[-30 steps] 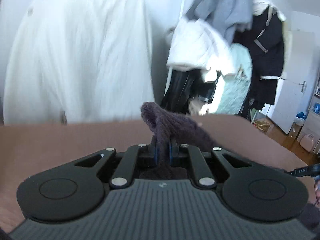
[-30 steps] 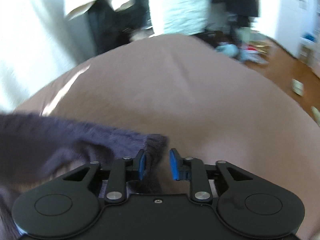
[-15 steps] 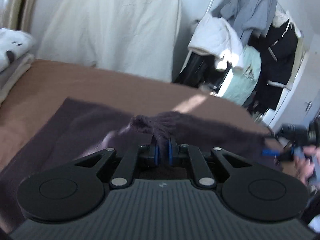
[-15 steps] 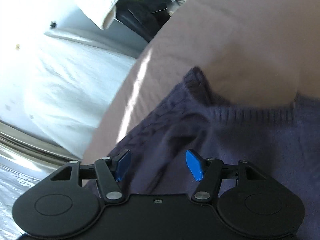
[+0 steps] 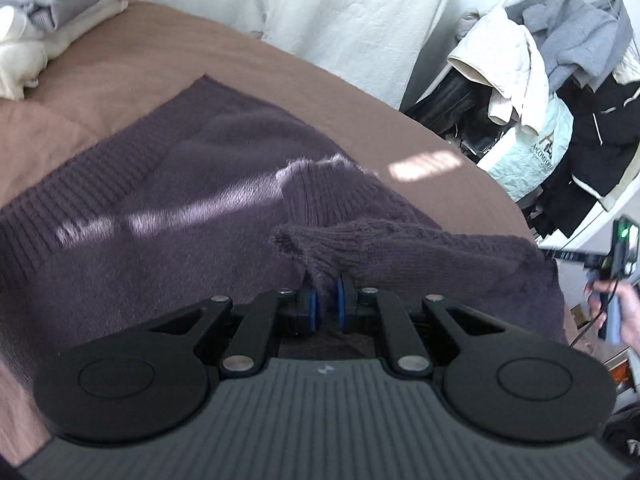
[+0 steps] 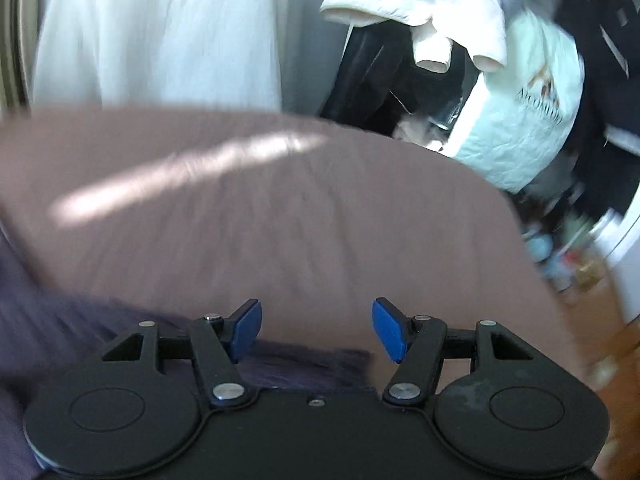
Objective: Fold clothes
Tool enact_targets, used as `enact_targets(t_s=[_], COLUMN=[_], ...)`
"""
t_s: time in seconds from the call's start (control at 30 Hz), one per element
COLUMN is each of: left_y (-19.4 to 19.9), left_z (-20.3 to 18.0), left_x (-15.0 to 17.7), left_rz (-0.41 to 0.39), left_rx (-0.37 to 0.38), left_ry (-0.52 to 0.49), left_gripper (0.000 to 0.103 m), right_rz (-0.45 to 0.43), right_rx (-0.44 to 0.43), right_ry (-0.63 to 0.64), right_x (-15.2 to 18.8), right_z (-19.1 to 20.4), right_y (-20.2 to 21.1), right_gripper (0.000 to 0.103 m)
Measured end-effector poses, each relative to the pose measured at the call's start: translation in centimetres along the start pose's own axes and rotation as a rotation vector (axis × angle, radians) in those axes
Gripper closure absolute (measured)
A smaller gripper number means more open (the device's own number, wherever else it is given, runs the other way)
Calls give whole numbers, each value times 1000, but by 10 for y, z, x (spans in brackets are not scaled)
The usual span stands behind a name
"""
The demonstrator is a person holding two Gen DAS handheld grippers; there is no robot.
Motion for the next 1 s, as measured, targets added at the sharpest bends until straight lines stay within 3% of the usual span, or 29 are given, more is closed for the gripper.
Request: enact_targets(t_s=[0.03,0.1,0.17,0.27,0.37,0.5,0.67,0.8,0.83,0.93,1.0], left_y=[-1,-3,5,12,15,20,11,-1,-1,1,-3], left_z=[0,3,13,27,35,36,35,32,31,29,22], left_x=[-2,-5,-9,-13,-16,-26,-22,-9,-9,-12,-9], left_rz=[3,8,-7,-10,-22,-54,-22,49,50,31,38], left_rx=[2,0,0,20,13,-69,9,24,23,46,58], left_ry=[7,22,52,109,124,27,95,95,88,87,64], left_gripper=[94,94,94,94,96,96,95,93,93,90,89], right_rz=[21,12,-34,-32,31,55,92,82,83,102,145], right_rx=[-39,-181,-283,-324,-314,-277,-386,-502,-522,-547,-590], right_ry=[-20,-116,-219,-213,-189,-358,-512,-662,-699,-788,-789], right_x=[7,16,25,53,88,120,133,122,117,105,97], right_z=[0,1,-4,-2,-1,-23,-16,-3,-1,5,16], right_y=[-1,9,26,52,64,89,110,112,108,88,74], right_gripper=[40,95,92,93,94,94,81,80,74,40,38])
Point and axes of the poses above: each gripper's, at about its wrist camera, not at the fingertips, and y roughly against the way its jaws point, z to its left, x to its underside, the point moved 10 cm from there along -y, roughly the way its jaws point, and after that the axes turned 6 degrees about x, right-handed, at the moved point
